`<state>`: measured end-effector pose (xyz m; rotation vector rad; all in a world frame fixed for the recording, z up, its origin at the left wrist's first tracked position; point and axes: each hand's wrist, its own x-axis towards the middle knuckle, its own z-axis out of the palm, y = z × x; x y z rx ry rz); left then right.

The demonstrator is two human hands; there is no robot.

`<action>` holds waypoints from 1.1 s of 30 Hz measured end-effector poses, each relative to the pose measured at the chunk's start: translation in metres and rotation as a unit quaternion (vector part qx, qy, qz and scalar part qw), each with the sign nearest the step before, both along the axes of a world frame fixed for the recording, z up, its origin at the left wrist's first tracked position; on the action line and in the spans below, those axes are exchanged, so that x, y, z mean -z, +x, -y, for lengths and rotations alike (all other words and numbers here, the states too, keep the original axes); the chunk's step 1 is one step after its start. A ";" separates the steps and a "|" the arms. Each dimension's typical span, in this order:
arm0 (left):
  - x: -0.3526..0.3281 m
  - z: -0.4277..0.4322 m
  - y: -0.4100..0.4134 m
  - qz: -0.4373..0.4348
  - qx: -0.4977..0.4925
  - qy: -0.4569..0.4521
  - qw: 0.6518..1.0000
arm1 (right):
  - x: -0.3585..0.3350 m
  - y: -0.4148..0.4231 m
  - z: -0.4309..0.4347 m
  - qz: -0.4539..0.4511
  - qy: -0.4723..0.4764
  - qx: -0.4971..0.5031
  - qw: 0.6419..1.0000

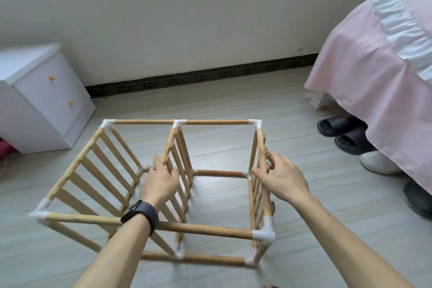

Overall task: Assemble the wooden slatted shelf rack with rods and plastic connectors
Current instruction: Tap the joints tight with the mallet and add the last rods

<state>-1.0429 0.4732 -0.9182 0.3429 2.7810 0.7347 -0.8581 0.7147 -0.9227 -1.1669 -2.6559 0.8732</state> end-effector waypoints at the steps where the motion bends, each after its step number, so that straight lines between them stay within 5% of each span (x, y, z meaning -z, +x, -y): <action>1: 0.004 0.005 0.000 0.009 -0.001 0.032 0.999 | 0.002 -0.002 0.001 0.017 0.001 -0.002 1.000; 8: 0.017 0.007 -0.009 -0.078 0.018 0.019 0.997 | 0.007 -0.020 -0.011 -0.030 -0.119 0.017 0.992; 13: 0.020 0.008 -0.011 -0.108 0.033 0.023 0.993 | 0.003 -0.024 -0.010 -0.059 -0.119 -0.018 0.991; 22: 0.030 0.000 -0.024 -0.047 -0.007 -0.060 0.997 | 0.018 0.001 -0.011 -0.112 -0.163 -0.029 0.980; 24: 0.029 0.001 -0.023 -0.027 0.027 -0.030 0.999 | 0.015 -0.002 -0.013 -0.075 -0.127 -0.019 0.989; 28: 0.016 0.030 -0.016 0.018 0.109 -0.011 0.994 | 0.002 -0.010 0.004 0.019 0.159 -0.005 0.987; 33: -0.003 0.112 0.003 -0.062 0.194 -0.113 0.973 | -0.019 0.005 0.085 0.022 0.232 -0.144 0.962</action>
